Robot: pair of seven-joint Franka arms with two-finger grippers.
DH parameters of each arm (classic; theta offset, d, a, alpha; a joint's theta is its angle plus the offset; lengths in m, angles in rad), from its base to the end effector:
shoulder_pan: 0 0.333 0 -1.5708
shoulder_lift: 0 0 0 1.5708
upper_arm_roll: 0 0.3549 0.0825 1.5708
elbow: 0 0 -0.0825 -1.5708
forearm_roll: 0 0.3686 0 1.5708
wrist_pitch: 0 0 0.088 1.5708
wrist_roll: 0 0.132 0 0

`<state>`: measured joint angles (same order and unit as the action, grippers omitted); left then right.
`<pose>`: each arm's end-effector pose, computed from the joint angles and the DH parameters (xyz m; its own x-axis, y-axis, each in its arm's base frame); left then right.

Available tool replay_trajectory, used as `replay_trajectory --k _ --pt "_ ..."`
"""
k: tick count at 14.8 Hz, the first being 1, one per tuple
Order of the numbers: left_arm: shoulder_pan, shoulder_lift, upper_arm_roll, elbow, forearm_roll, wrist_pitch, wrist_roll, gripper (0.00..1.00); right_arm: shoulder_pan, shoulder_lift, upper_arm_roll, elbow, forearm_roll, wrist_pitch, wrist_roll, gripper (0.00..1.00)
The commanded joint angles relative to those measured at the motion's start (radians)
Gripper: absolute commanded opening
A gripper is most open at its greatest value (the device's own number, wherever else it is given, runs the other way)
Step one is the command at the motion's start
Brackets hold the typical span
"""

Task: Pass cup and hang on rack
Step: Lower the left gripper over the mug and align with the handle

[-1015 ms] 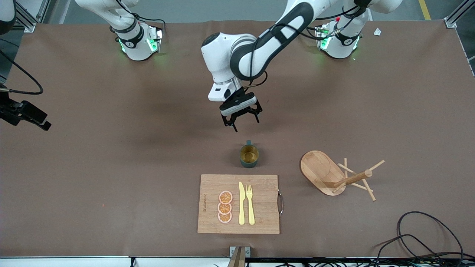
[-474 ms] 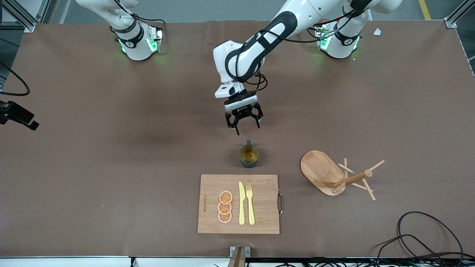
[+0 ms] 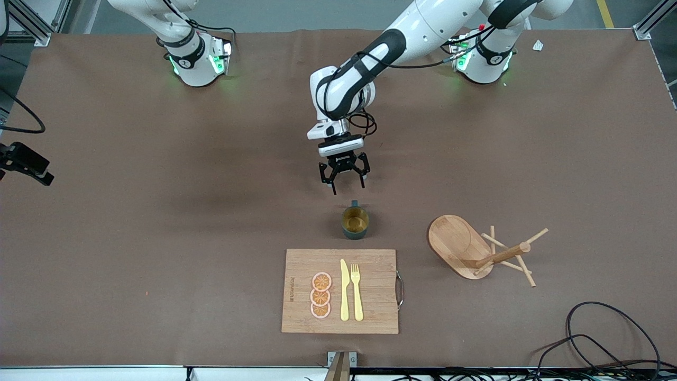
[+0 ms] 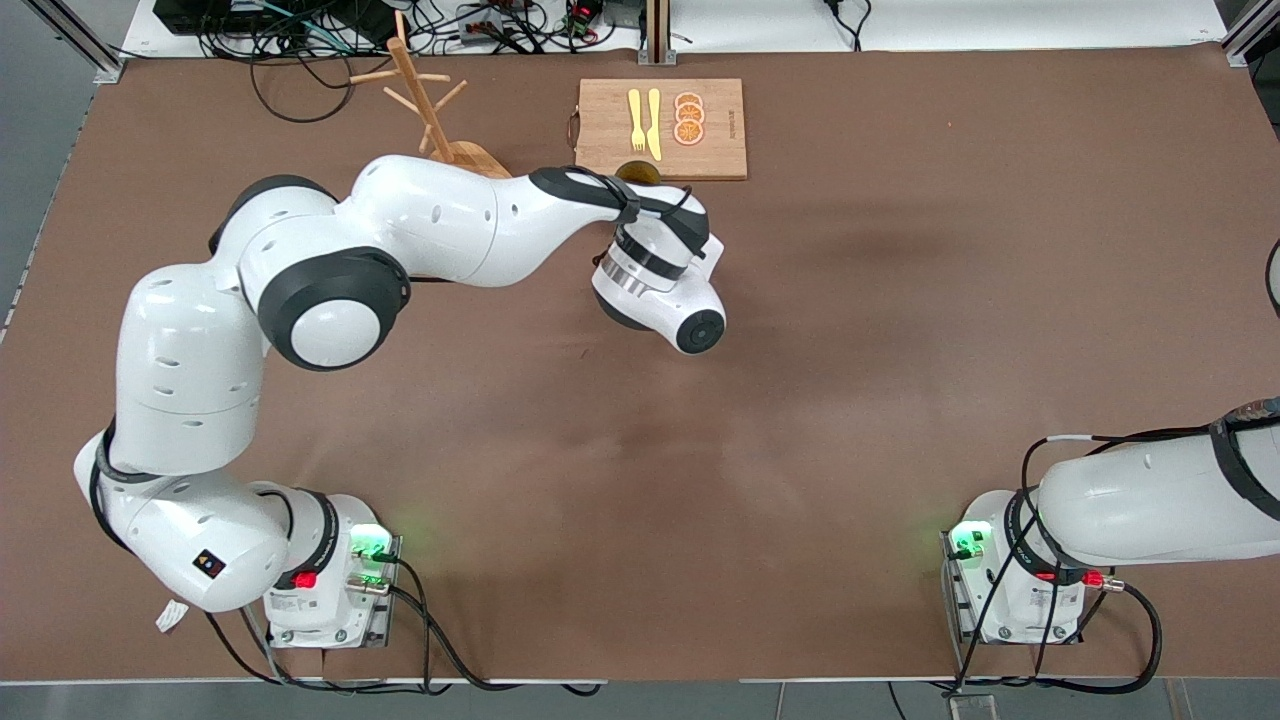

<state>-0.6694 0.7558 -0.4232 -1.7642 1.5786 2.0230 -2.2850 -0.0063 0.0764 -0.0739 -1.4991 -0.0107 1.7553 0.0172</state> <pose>0.4046 -0.5381 0.1856 0.5703 0.1011 0.8152 0.2162 -0.9759 -0.0302 0.5866 -0.0465 0.6473 0.9794 -0.0928 0.1793 -0.0967 -0.9952 0.0132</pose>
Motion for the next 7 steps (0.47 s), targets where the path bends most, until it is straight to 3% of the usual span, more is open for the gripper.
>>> replay_trajectory --k 1,7 --pt "-0.004 0.01 0.012 -0.009 0.046 -0.007 -0.022 0.93 0.002 0.002 0.005 0.011 -0.019 -0.006 -0.006 1.0" --pt "0.022 0.023 0.035 -0.049 0.175 -0.006 -0.087 0.93 0.003 0.002 0.005 0.011 -0.017 -0.003 -0.006 1.0"
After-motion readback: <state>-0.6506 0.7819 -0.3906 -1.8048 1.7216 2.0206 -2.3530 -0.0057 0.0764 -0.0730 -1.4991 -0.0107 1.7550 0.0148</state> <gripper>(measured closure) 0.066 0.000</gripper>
